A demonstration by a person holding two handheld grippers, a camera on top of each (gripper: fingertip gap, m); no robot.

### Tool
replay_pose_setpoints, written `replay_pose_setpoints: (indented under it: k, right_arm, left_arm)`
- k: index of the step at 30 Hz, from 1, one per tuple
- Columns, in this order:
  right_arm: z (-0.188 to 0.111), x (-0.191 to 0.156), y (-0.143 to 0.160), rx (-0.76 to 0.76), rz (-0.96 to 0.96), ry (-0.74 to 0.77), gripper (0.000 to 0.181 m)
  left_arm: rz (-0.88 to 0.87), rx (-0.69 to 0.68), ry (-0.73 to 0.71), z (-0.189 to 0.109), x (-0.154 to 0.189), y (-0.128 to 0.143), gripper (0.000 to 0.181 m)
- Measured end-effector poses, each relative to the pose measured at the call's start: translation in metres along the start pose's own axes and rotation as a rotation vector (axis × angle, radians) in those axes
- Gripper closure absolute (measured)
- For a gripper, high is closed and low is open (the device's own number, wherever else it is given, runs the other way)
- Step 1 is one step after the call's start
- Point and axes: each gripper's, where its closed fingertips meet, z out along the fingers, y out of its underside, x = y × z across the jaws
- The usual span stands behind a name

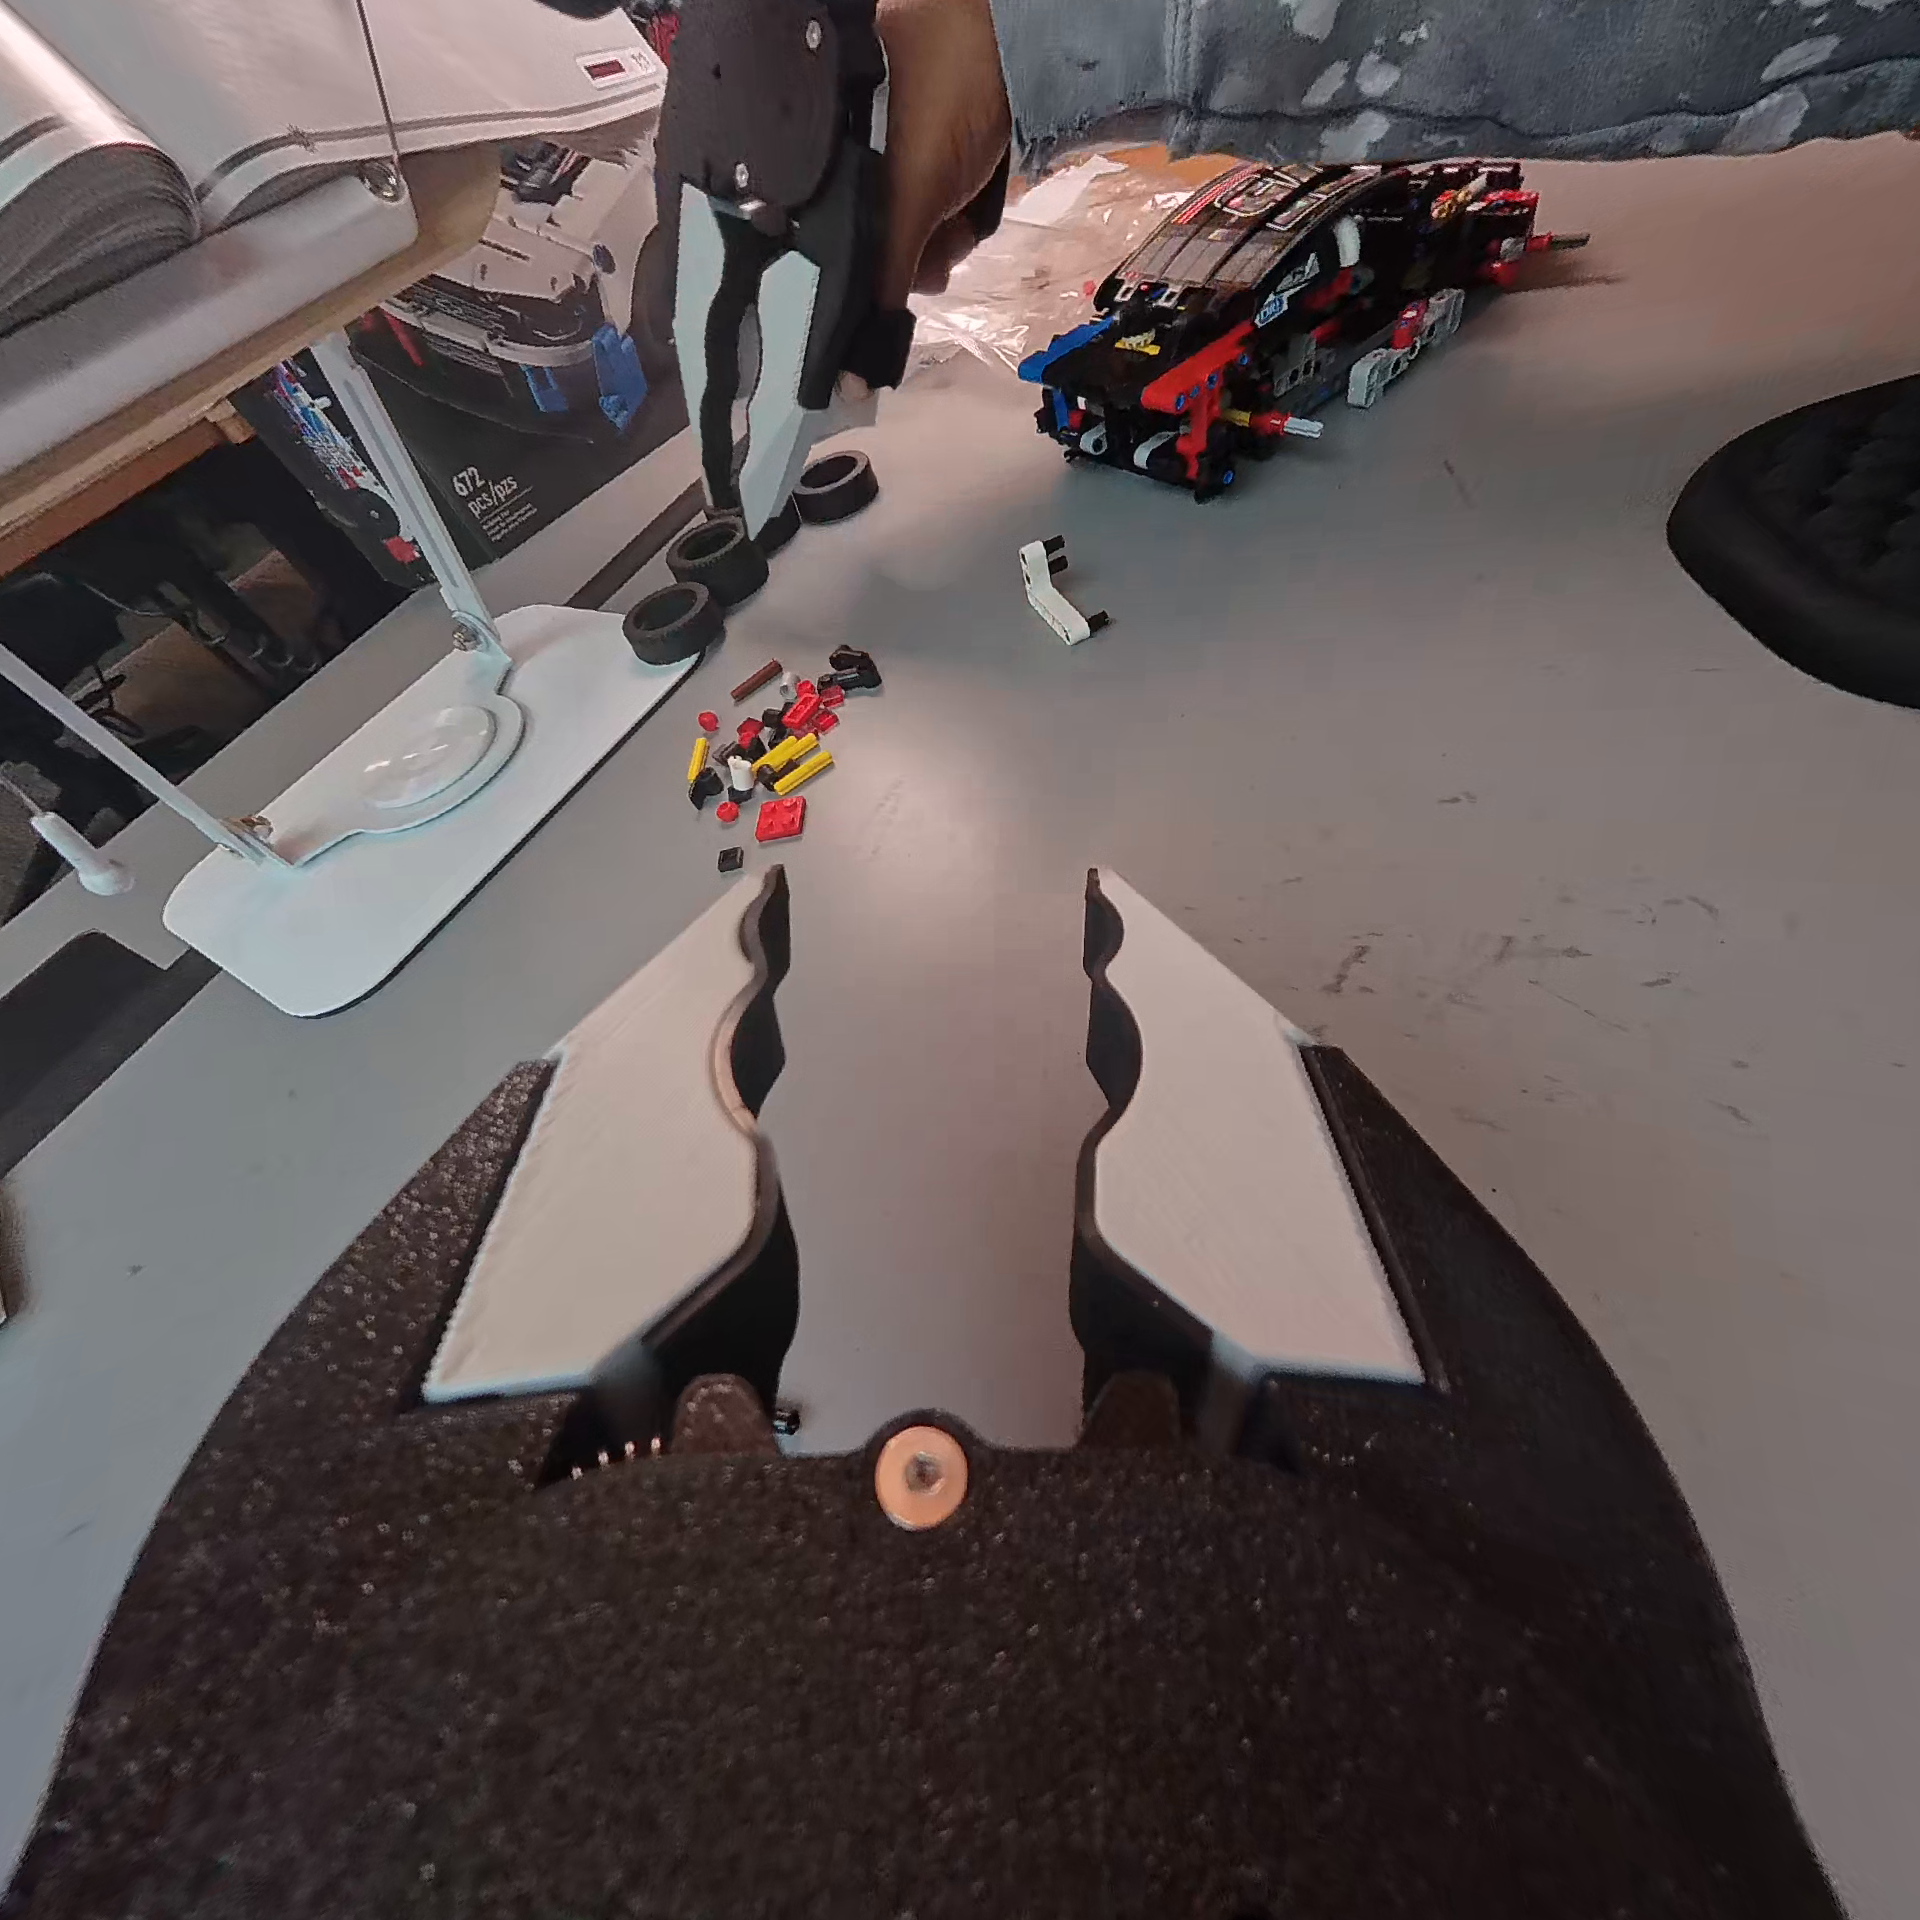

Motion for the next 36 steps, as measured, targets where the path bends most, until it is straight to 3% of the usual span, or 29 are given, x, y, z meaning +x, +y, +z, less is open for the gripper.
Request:
replay_pose_setpoints:
  k: [1, 8, 17, 21, 27, 36]
  right_arm:
    - [0.006, -0.002, -0.005, -0.004, -0.022, -0.002, 0.159]
    - [0.041, -0.010, -0.027, -0.009, -0.038, -0.051, 0.174]
    - [0.048, -0.002, -0.034, -0.006, 0.032, -0.094, 0.170]
    - [0.032, 0.005, -0.038, 0.048, 0.052, -0.069, 0.167]
    - [0.019, 0.014, 0.006, -0.076, 0.049, -0.020, 0.166]
    - [0.031, 0.010, -0.002, -0.051, 0.045, -0.051, 0.172]
  left_arm:
    - [0.000, 0.000, 0.000, 0.000, 0.000, 0.000, 0.126]
    - [-0.008, 0.003, -0.009, -0.002, -0.003, 0.000, 0.126]
    - [-0.007, 0.004, 0.002, -0.002, -0.001, 0.000, 0.126]
    - [-0.011, 0.006, 0.001, -0.002, -0.002, -0.001, 0.126]
    - [-0.005, 0.007, 0.016, 0.000, 0.002, -0.002, 0.126]
    - [-0.001, 0.000, -0.002, -0.001, -0.001, 0.000, 0.126]
